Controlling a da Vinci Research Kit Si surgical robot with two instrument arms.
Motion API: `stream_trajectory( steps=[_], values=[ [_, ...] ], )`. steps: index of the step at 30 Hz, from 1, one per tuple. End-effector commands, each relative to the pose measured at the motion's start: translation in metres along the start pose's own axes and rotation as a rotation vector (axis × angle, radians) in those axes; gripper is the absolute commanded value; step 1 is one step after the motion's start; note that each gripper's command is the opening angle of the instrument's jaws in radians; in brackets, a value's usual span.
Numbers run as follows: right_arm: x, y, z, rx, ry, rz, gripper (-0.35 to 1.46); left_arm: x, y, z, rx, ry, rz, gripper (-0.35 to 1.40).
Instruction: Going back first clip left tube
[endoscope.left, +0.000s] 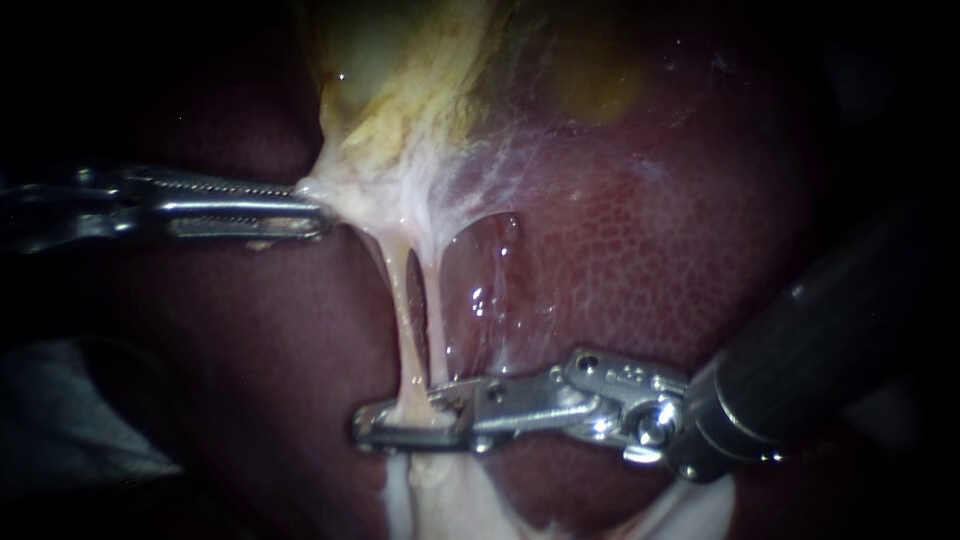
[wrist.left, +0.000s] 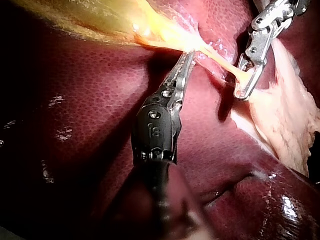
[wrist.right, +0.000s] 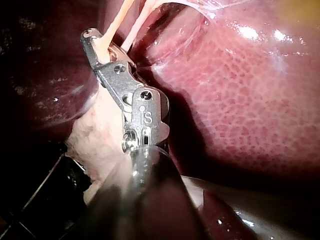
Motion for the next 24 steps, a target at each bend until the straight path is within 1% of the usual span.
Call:
stream_trajectory(
  steps=[1, 3, 5, 7, 8, 10, 11, 16, 20, 24],
  values=[
    [-0.0001, 0.0001, 0.0, 0.001, 0.0, -0.004, -0.35, 0.0, 0.0, 0.0, 0.0, 0.0, 0.0, -0.35],
    [-0.0001, 0.0002, 0.0, 0.002, 0.0, -0.022, -0.35, 0.0, 0.0001, 0.0, 0.001, 0.0, 0.0, -0.35],
    [0.0, 0.0004, 0.0001, -0.001, 0.0, -0.08, -0.04, 0.0, 0.0001, 0.0, 0.001, 0.0, 0.0, -0.35],
    [0.0002, 0.0005, 0.0004, -0.023, 0.002, -0.127, 0.23, 0.0, 0.0002, 0.0, 0.001, 0.0, 0.0, -0.35],
    [0.0003, 0.0006, 0.0006, -0.036, 0.005, -0.157, 0.3, 0.0, 0.0002, -0.0001, 0.001, 0.0, 0.0, -0.35],
    [0.0004, 0.0007, 0.0007, -0.054, 0.01, -0.174, 0.41, 0.0001, 0.0003, 0.0, 0.001, 0.0, 0.006, -0.35],
    [0.0005, 0.0008, 0.0007, -0.079, 0.015, -0.191, 0.43, 0.0001, 0.0003, -0.0001, 0.001, 0.0, 0.006, -0.35],
    [0.0014, 0.0012, 0.0, -0.162, 0.034, -0.248, 0.49, 0.0001, 0.0003, -0.0001, 0.001, 0.0, 0.006, -0.35],
    [0.0021, 0.0015, -0.0014, -0.201, 0.024, -0.294, 0.5, 0.0, 0.0003, -0.0001, 0.002, 0.0, 0.006, -0.35],
    [0.0026, 0.001, -0.0031, -0.223, 0.01, -0.316, 0.5, 0.0, 0.0004, -0.0001, 0.002, 0.0, 0.006, -0.35]
  ],
)
